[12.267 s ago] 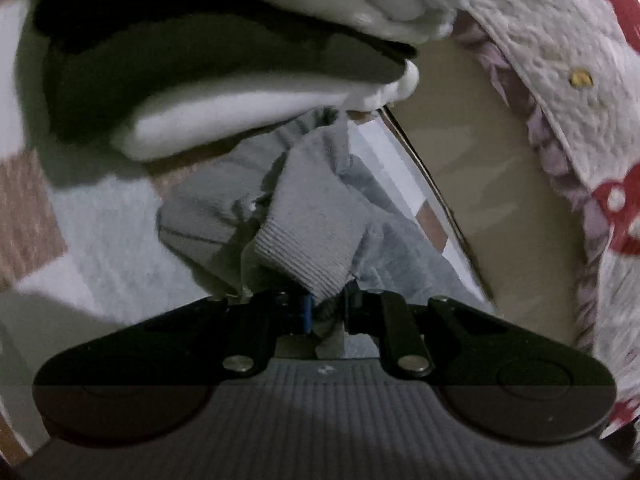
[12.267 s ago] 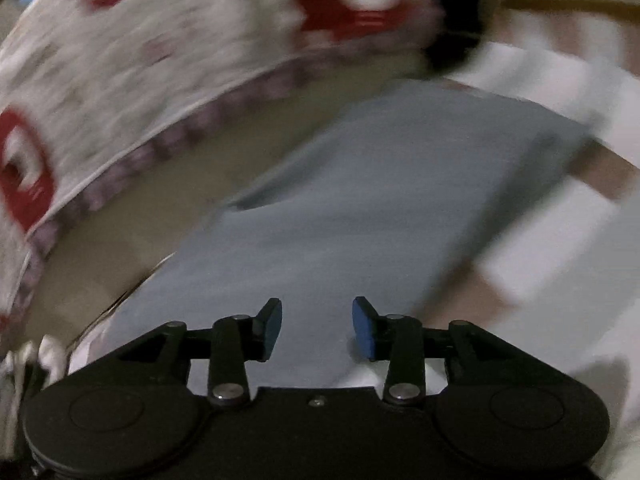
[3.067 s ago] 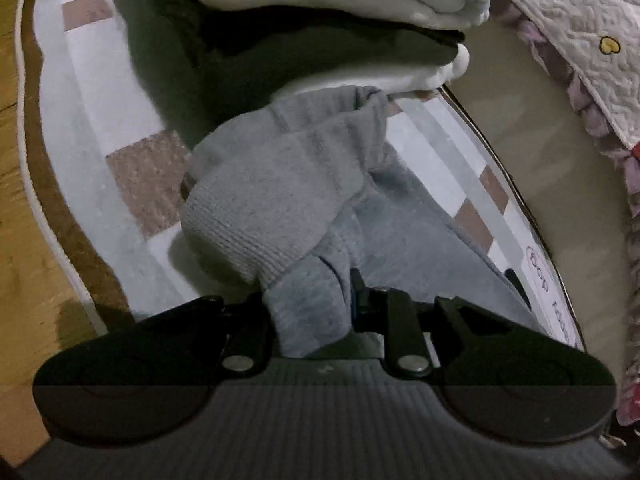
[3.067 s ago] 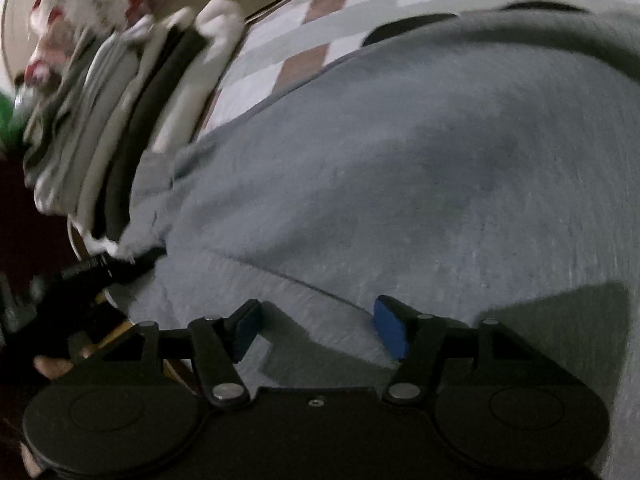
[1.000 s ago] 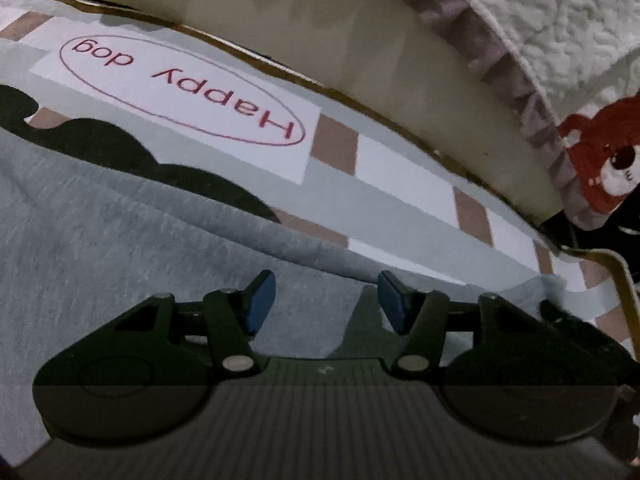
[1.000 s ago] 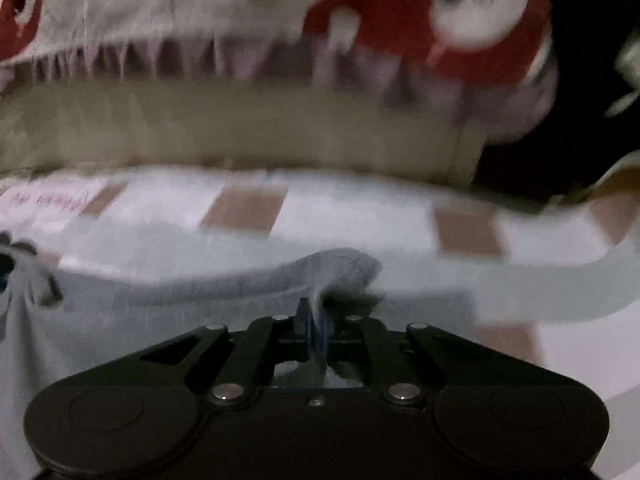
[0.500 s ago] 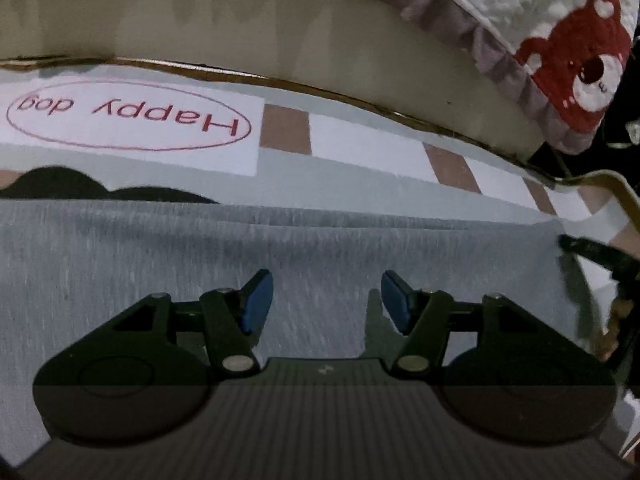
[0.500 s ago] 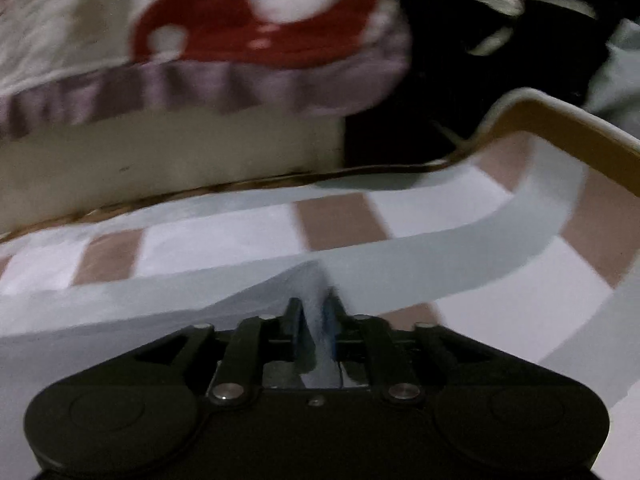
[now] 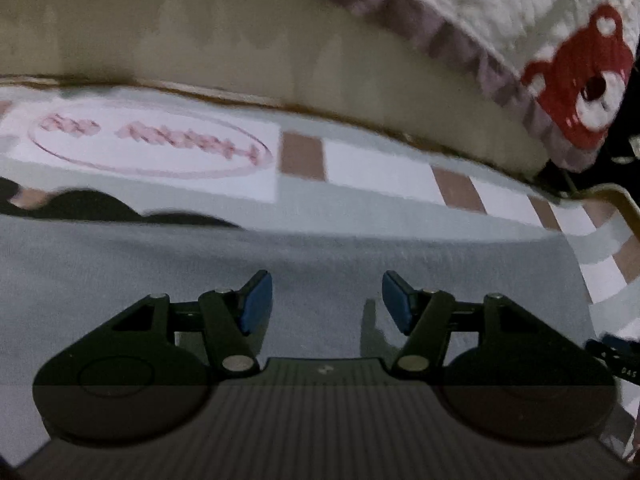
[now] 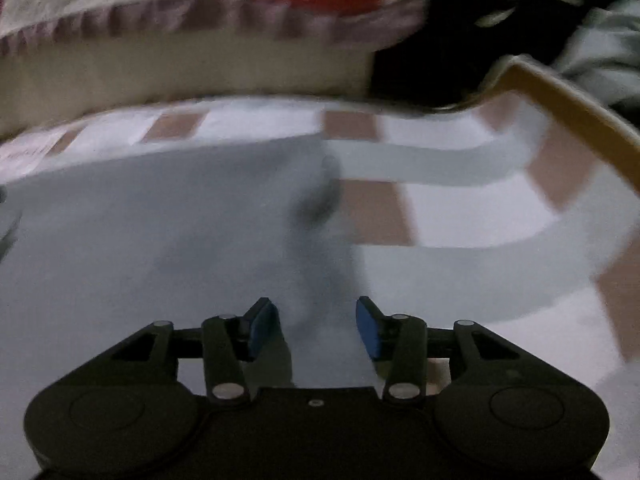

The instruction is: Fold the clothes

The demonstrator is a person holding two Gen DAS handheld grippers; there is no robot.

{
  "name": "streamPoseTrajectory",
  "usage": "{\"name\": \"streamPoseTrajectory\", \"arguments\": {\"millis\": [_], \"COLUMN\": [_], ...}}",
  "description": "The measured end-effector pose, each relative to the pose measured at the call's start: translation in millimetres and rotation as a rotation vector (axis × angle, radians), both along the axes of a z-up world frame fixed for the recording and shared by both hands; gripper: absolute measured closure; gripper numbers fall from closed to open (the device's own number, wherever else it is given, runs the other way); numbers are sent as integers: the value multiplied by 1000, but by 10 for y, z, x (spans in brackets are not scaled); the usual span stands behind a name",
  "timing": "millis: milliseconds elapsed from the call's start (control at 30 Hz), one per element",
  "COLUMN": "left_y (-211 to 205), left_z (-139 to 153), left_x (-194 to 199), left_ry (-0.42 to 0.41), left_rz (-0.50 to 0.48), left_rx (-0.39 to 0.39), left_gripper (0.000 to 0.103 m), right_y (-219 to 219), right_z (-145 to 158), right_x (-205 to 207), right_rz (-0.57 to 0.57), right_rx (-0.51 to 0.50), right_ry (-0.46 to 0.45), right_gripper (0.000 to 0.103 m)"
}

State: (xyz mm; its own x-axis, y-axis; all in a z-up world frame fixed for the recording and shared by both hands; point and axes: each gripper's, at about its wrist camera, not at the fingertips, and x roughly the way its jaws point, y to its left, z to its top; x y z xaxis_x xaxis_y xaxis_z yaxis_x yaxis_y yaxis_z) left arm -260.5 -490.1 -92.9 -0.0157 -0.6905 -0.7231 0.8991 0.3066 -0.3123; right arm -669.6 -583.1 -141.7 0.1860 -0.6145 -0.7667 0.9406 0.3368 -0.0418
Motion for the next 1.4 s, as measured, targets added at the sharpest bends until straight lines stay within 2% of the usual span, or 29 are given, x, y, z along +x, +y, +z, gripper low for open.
{"name": "streamPoseTrajectory", "arguments": {"millis": [67, 100, 167, 200, 233, 300, 400, 467, 533, 633, 733, 833, 900, 967, 1067, 1167, 1233, 1367, 1400], "left_y": [91, 173, 385, 515, 644, 924, 1392, 1704, 2004, 2444, 2855, 3146, 3195, 3174, 3114, 3094, 3083, 3027, 3006], "left_z": [145, 217, 340, 364, 360, 315, 228, 212, 236, 301, 323, 270, 269, 317, 247, 139, 93, 15, -4], "left_x": [126, 172, 242, 295, 379, 616, 1027, 1223, 1355, 1465, 1585, 1611, 1603, 1575, 1453, 1244, 1144, 1055, 1055], "left_ry": [11, -25, -168, -238, -274, -289, -212, -219, -260, -374, -371, -371, -366, -351, -346, -384, -407, -438, -435], "left_rz": [8, -12, -74, -99, -113, -125, -119, -130, -157, -226, -307, -386, -394, -412, -511, -635, -679, -691, -691], "left_rx": [12, 15, 16, 18, 26, 57, 87, 85, 73, 66, 78, 102, 99, 48, 58, 96, 110, 131, 134], "left_gripper": [42, 42, 42, 42, 42, 42, 42, 42, 42, 42, 40, 39, 39, 37, 36, 36, 36, 36, 36], "right_y": [23, 89, 355, 538, 724, 1114, 1537, 1737, 1864, 1913, 1979, 2003, 1980, 1948, 1982, 2032, 2053, 2011, 2021], "right_z": [30, 65, 194, 253, 306, 337, 232, 138, 14, -160, -254, -299, -252, -124, 206, 486, 595, 333, 230], "right_x": [-171, -224, -321, -390, -460, -626, -804, -866, -869, -628, -289, -18, 94, 224, 436, 390, 393, 403, 490], "right_rz": [-197, -276, -281, -270, -261, -291, -351, -380, -394, -370, -342, -347, -356, -349, -312, -291, -256, -201, -190], "right_rx": [-29, -21, 1, 26, 52, 127, 208, 247, 293, 380, 425, 404, 369, 314, 160, 31, 21, 316, 382], "right_ry": [21, 46, -74, -173, -269, -432, -593, -698, -810, -899, -897, -837, -794, -709, -452, -408, -445, -848, -901], "right_gripper": [58, 58, 58, 55, 50, 45, 43, 40, 37, 35, 32, 32, 32, 32, 32, 32, 32, 32, 32]}}
